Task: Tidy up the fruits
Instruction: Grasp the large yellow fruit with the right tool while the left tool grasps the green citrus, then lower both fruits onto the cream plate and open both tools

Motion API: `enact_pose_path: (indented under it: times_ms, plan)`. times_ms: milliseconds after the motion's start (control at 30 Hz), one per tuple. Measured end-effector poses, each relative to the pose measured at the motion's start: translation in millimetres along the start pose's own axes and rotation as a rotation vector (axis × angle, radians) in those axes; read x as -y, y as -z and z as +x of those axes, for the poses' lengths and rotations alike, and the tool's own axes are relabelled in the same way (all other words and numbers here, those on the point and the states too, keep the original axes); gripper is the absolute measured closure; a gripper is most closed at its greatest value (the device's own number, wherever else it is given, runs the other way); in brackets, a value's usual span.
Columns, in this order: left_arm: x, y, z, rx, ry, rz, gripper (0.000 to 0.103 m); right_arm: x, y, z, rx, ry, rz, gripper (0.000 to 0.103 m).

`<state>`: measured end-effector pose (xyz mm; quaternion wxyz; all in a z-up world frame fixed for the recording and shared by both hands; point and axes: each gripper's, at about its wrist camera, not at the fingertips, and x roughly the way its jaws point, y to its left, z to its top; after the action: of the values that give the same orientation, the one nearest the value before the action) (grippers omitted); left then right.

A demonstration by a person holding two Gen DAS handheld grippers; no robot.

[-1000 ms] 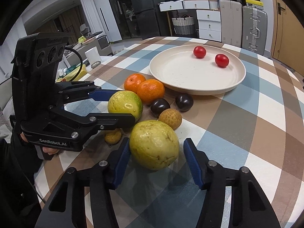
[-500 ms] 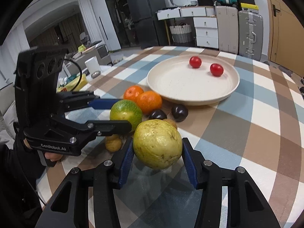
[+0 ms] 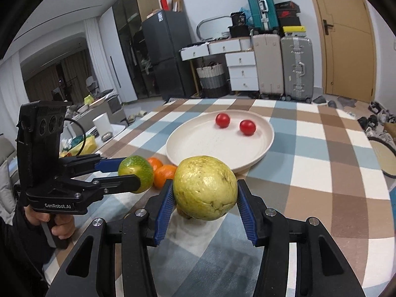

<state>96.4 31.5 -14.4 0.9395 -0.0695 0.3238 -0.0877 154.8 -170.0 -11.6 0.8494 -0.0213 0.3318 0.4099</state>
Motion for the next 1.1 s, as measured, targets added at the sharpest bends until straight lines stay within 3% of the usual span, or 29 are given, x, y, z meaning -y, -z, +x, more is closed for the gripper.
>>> enact_pose_path:
  times_ms: [267,500,567,633,800,1100]
  plan:
    - [-2,-18,-5,0.066,-0.096,-0.006,0.054,10,-13,7,0.016,0.015,0.051,0.053]
    - [-13,-36,-1,0.096,-0.14,-0.049,0.055,1,-30,15,0.02,0.023,0.016,0.053]
    - [-14,-42,1,0.108,-0.151,-0.043,0.062,-1,-36,19,0.02,0.014,0.01,0.053]
    - [-13,-49,2,0.12,-0.156,-0.027,0.069,-3,-42,23,0.023,0.016,-0.004,0.053]
    - [-15,-58,10,0.118,-0.14,-0.028,0.07,0,-52,35,0.026,0.014,-0.002,0.053]
    - [-21,-47,30,0.065,-0.118,-0.041,0.069,18,-45,51,-0.001,0.032,0.051,0.052]
